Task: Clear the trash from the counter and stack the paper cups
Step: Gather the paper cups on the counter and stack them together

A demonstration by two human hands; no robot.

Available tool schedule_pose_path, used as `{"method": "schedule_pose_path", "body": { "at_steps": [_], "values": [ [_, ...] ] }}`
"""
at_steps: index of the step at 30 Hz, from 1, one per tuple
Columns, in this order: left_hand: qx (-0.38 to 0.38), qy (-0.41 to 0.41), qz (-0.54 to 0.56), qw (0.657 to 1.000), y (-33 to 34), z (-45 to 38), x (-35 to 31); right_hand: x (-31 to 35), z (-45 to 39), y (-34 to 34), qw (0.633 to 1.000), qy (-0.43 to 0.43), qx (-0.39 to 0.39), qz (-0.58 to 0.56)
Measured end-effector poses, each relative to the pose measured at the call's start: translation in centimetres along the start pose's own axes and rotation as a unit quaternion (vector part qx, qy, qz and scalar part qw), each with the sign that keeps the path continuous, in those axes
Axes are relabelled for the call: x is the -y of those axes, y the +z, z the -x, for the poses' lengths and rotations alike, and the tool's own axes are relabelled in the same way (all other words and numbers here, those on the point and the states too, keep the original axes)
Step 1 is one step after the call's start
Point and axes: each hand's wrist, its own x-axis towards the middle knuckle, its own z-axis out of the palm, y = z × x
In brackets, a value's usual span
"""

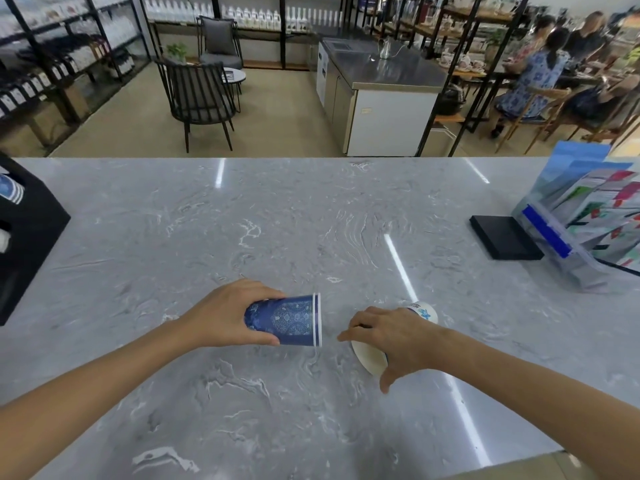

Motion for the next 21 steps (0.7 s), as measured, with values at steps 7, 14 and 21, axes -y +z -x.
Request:
{"method": "schedule_pose_path", "body": {
  "at_steps": [7,14,21],
  "values": [
    [-0.012,-0.004,0.016,1.0,-0.2,0.5,0.3,-0.4,0.4,-2.2,0.999,0.032,-0.038,-0.009],
    [-0.025,-0.004,0.016,1.0,-1.2,0.9,0.8,-1.9,2.1,-6.2,0.978,0.066,-0.196,-0.01],
    [-0.041,-0.015,0.009,0.999,-2.5,1.1,1.5,-2.8,2.6,-8.4,0.953,0.084,-0.277,-0.085]
  ]
}}
